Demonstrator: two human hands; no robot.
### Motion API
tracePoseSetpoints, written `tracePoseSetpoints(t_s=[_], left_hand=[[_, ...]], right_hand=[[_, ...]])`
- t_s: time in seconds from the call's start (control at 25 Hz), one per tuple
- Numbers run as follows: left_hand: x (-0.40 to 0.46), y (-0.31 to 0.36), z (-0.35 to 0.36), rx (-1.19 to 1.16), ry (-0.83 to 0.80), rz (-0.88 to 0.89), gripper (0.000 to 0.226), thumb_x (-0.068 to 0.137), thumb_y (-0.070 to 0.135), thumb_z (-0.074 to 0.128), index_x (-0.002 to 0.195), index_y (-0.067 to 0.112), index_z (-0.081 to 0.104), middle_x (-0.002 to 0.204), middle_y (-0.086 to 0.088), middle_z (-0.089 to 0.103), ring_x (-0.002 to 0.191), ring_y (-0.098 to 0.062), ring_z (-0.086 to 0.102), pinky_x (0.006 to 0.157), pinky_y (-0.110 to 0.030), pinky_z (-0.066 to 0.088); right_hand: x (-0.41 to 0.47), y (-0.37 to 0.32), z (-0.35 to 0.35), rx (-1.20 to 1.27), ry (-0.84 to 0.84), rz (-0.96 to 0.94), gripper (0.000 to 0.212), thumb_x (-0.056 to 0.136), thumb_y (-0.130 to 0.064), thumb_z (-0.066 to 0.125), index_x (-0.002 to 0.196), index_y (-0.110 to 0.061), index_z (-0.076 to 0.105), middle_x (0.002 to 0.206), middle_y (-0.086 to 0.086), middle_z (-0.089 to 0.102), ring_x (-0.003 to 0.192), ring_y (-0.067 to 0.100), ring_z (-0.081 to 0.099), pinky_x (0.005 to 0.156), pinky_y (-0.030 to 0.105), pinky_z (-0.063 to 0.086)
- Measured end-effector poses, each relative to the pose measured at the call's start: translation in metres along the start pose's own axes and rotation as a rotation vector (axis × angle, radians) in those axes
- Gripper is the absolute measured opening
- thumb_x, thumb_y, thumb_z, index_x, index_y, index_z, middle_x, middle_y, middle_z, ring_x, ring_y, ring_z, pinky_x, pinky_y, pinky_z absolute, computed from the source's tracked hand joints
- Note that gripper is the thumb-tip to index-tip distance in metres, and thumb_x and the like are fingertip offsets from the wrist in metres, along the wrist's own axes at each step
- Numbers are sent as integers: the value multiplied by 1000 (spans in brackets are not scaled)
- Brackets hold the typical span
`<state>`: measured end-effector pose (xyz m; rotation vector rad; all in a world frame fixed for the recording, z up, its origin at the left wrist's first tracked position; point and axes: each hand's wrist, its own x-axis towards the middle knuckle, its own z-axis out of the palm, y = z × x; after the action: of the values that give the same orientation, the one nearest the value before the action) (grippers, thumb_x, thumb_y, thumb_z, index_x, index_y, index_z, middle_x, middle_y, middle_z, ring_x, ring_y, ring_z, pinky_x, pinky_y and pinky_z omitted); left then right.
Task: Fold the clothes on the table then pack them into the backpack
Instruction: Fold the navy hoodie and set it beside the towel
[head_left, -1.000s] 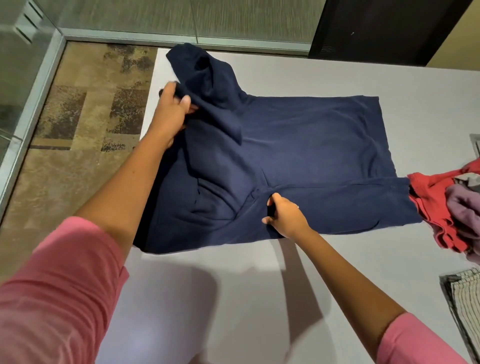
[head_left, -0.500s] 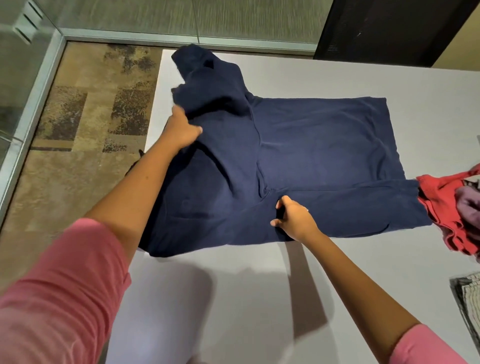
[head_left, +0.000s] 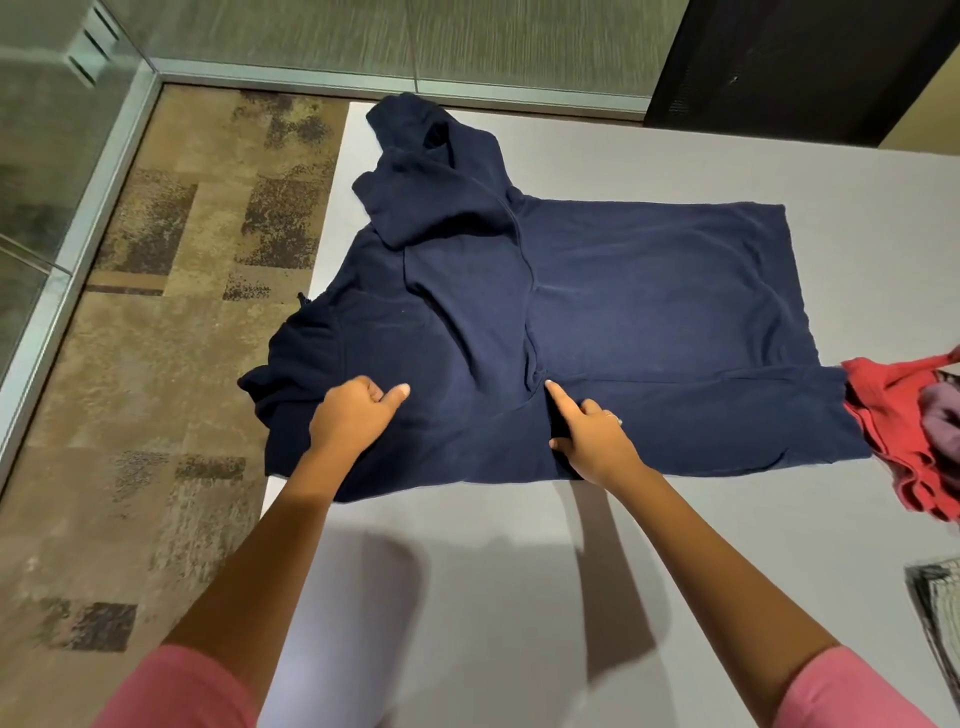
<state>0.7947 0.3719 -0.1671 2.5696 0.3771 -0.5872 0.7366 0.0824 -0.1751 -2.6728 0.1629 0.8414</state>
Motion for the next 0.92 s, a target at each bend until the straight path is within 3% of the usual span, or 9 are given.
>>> tracePoseSetpoints(t_s=[0.12,0.24,0.36,0.48,0.56,0.64,0.68,0.8,0.92], left_hand=[[-1,-6,0,-207,108,112,23,88,32,67,82,14,53,71,1,51,74,-23,53,65,-32,40],[-1,-8,-5,-314,241,165,16,88,24,67,84,16,55,72,2,52,72,-22,52,64,-34,42],[-1,-16,-14,-384,93,63,20,91,32,62,86,13,61,70,5,57,74,-17,55,67,-28,41],[-3,-38,-32,-279,-57,37,36,92,42,58,72,12,65,67,-3,65,73,-21,61,74,-33,44],[-9,-52,-39,-209,-177,22,40,87,41,66,57,17,56,58,-5,58,62,-19,60,73,-33,47],[-12,-60,-39,-199,-279,24,44,82,30,73,55,16,41,51,-1,42,50,-15,55,66,-30,46],[-13,-61,-36,-185,-263,57,44,83,23,74,57,14,39,52,-1,38,46,-15,53,65,-29,45],[-11,-59,-29,-174,-73,102,23,87,16,69,70,14,54,56,1,47,41,-11,56,70,-30,49],[-11,-54,-20,-146,-10,19,23,88,20,66,70,21,52,59,3,52,59,-23,66,75,-35,52]], right_hand=[[2,-6,-6,-67,-91,42,77,98,-33,48,152,-32,-6,130,12,40,123,40,38,88,44,44],[4,-11,-9,-105,-135,77,78,99,-32,47,152,-27,-11,141,13,36,133,42,30,92,45,43],[4,-12,-9,-118,-149,85,78,99,-32,46,152,-26,-12,145,14,34,137,45,24,96,47,42],[3,-12,-9,-115,-140,91,78,99,-32,46,152,-27,-11,143,14,36,135,44,27,96,47,42],[3,-11,-7,-105,-135,89,78,99,-32,47,152,-27,-11,142,15,37,135,44,27,96,47,42],[3,-11,-6,-95,-123,91,78,99,-32,47,152,-27,-10,141,15,37,135,45,27,97,47,42],[3,-11,-5,-90,-120,95,78,99,-32,47,152,-28,-10,140,15,38,135,45,27,96,47,42],[2,-11,-5,-76,-113,107,78,98,-32,48,152,-29,-9,139,15,38,134,45,27,97,48,41],[1,-13,-5,-65,-106,117,78,98,-32,48,152,-28,-9,138,15,39,132,43,30,96,48,42]])
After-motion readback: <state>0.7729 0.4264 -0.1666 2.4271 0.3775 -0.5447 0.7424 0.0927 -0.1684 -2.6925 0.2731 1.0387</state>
